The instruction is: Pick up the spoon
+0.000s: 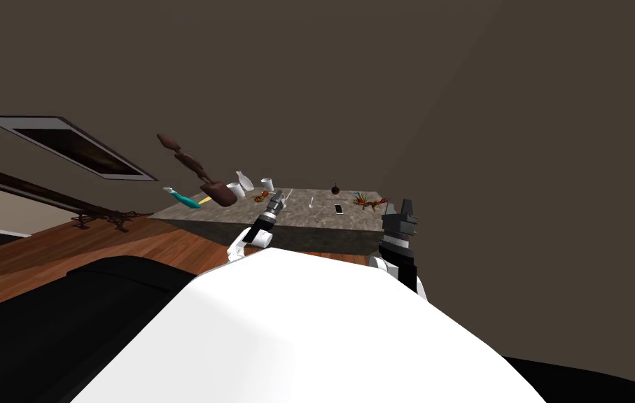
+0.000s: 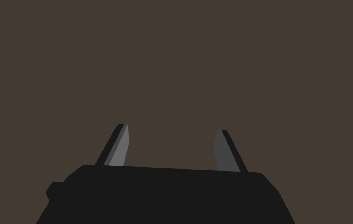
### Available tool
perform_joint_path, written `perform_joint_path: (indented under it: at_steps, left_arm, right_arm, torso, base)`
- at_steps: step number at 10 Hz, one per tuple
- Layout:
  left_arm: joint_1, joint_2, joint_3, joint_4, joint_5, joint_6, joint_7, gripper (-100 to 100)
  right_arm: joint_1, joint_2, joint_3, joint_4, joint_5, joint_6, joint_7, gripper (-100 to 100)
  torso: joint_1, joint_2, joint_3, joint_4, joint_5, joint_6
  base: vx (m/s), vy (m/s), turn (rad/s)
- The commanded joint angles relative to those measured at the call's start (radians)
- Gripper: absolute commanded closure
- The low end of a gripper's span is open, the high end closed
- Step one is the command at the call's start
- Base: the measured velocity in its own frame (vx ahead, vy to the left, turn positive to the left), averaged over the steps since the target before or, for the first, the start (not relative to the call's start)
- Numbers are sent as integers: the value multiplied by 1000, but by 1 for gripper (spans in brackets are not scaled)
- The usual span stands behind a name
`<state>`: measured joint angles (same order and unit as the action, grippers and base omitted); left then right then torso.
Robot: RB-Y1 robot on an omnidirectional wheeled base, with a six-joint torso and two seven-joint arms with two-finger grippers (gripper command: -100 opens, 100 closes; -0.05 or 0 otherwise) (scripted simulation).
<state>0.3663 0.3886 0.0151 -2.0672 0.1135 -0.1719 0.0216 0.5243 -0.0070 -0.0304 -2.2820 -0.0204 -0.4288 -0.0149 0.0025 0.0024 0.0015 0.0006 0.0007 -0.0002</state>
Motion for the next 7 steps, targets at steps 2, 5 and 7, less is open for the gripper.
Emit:
perform_joint_path:
  at_steps: [2,5,7]
  left_arm:
    - [-21,39,-14,30,4,59,-11,-100]
    - [-65,111,-32,79,17,150,-23,-100]
    - [-87,147,-41,105,25,199,-30,-100]
  right_arm:
    - [0,0,0,0,0,0,0,0]
    - [0,0,0,0,0,0,0,0]
    - [0,0,0,0,0,0,0,0]
  torso:
    - [0,0,0,0,0,0]
    - [-1,-1,-1,0,0,0]
    - [-1,-1,-1,0,0,0]
  base:
    - [-29,22,-61]
    - [-28,12,-89]
    - [-27,13,-72]
